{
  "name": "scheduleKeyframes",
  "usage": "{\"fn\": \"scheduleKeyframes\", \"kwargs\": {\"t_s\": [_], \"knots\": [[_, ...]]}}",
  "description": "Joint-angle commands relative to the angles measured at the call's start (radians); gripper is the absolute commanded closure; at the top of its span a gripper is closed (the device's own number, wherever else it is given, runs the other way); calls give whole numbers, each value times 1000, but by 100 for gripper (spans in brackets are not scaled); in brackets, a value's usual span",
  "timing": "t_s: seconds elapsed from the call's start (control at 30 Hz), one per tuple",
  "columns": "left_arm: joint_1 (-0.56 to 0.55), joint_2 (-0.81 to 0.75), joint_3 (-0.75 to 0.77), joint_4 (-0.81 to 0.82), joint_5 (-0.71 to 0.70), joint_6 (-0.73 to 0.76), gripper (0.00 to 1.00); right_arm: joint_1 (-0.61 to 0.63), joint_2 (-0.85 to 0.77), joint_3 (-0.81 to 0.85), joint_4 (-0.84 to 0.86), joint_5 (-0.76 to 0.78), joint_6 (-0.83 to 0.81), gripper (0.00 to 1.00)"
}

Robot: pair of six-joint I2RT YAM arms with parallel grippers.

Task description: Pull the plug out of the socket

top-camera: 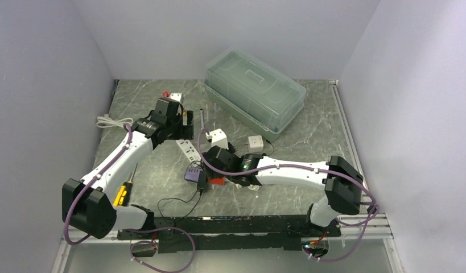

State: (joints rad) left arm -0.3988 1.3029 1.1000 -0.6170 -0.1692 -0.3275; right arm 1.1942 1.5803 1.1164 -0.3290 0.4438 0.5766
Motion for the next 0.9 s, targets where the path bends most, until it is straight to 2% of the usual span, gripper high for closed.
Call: {"fn": "scheduleKeyframes", "kwargs": {"t_s": [0.0,0.17,0.37,0.57,0.7,0.87], "knots": [[-3,-4,31,-15,42,-15,2,-1,-27,18,-12,17,-62,27],[-3,-33,-33,-14,155,-18,3,-18,-99,4,-45,21,-50,19],[-2,-36,-114,0,399,-28,10,-13,-165,-5,-135,65,122,20],[-1,24,-139,-16,553,-62,17,10,-173,-10,-178,81,298,22],[14,53,-171,-41,617,-79,21,28,-141,19,-225,107,382,21],[21,48,-202,-62,625,-85,28,36,-76,77,-260,127,418,23]]}}
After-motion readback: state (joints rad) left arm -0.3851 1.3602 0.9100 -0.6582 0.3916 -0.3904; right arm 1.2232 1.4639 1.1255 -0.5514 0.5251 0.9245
